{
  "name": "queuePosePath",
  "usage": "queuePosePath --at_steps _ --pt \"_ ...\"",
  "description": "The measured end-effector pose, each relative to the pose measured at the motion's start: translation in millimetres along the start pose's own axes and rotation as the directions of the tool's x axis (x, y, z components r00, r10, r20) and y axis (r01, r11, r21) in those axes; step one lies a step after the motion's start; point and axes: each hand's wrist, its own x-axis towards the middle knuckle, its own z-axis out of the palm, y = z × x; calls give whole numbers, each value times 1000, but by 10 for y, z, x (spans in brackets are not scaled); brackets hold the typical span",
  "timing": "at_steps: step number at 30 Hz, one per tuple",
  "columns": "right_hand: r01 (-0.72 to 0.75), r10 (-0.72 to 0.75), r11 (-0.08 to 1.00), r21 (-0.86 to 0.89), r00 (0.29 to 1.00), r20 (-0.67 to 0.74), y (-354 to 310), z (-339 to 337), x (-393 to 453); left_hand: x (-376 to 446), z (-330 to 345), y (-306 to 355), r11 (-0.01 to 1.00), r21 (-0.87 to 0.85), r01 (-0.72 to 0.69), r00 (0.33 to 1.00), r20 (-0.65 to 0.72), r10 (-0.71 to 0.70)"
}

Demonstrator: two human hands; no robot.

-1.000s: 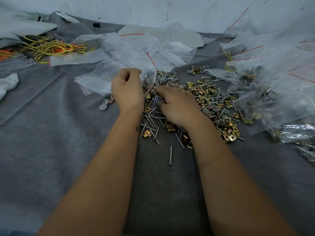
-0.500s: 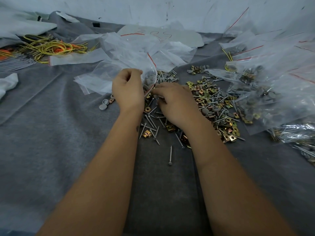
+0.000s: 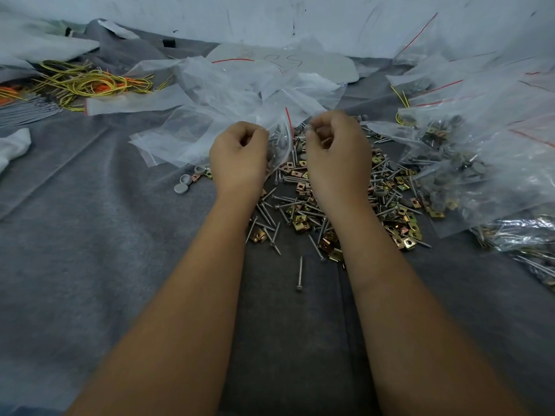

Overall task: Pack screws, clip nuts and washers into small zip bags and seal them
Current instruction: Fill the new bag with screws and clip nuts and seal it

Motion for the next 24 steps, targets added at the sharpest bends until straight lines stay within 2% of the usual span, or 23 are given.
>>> queuePosePath --at_steps 2,5,8,15,24 --pt "4 -3 997 82 1000 -11 -24 3 -3 -7 6 -5 999 49 -22 999 29 21" --pt "24 -38 992 122 993 111 -45 30 -32 -18 7 -7 996 79 -42 998 45 38" --pt "60 -81 992 110 977 196 -45 57 -65 -20 -3 -4 996 74 -50 998 45 47" --pt "125 -136 989 80 981 137 -67 53 -85 -8 0 -8 999 34 -19 999 30 18" --pt "274 -261 962 7 906 334 -199 57 -213 34 -71 34 990 -117 82 996 -23 -86"
